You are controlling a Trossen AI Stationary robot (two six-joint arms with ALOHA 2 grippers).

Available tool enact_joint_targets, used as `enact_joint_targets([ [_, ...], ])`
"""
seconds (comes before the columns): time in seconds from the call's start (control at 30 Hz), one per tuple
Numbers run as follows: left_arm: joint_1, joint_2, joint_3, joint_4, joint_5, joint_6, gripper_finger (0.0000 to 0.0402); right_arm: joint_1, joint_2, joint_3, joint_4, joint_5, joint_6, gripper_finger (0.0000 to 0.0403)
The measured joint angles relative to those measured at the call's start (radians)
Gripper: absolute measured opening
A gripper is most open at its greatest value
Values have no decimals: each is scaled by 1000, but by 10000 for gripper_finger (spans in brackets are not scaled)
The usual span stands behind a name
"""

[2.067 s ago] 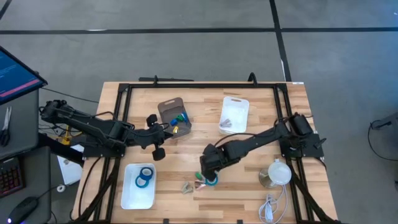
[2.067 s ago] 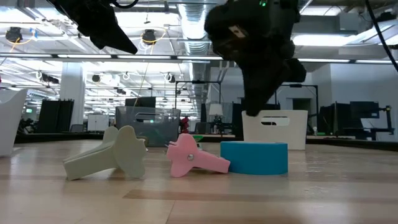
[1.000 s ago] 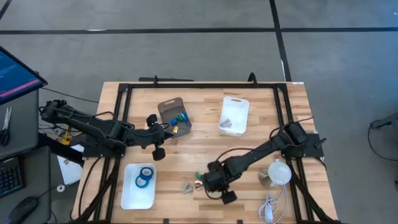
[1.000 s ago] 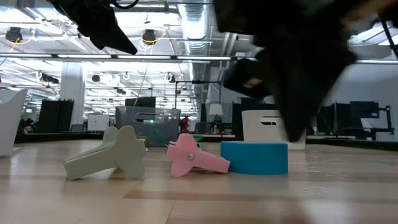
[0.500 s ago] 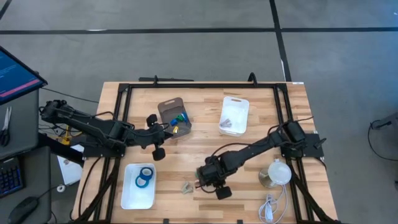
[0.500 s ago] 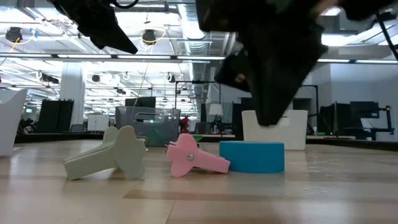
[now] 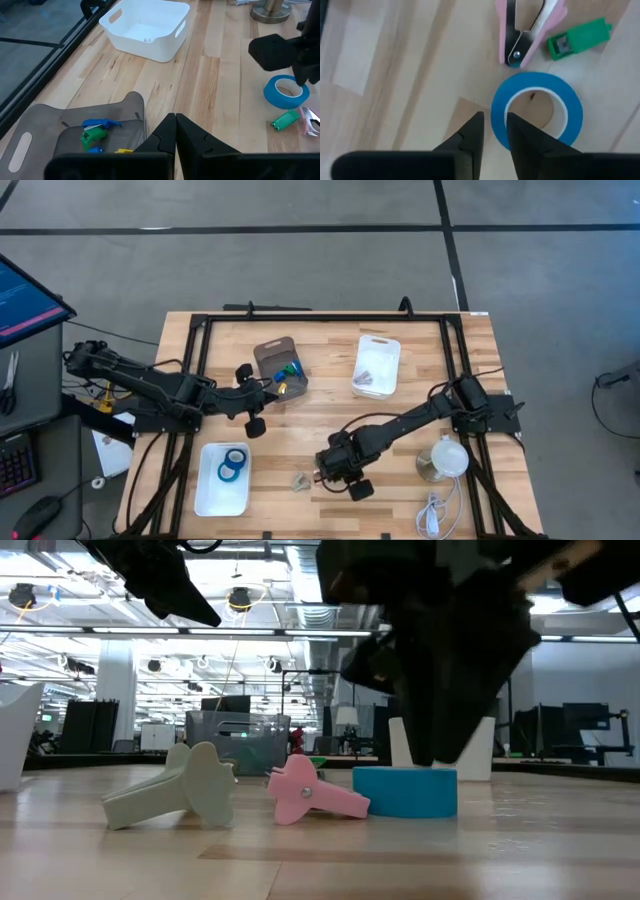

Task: Pick and place Stapler, Stapler remover, tape
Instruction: Put the light blue tape into the bottom white bin

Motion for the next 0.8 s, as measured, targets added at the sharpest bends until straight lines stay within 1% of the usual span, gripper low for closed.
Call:
enact_joint_targets([
  [0.27, 0, 0, 0, 0, 0, 0, 2, 3, 30, -6, -40, -11, 0, 78],
  [0.6, 0, 0, 0, -1, 0, 0, 2, 2, 69, -2, -25, -15, 1, 76],
  [0.67, 0, 0, 0, -1, 0, 0, 2, 0, 70, -2, -24, -15, 1, 67],
  [0.8, 0, 0, 0, -1, 0, 0, 2, -10, 54, -6, -23, -11, 6, 29],
])
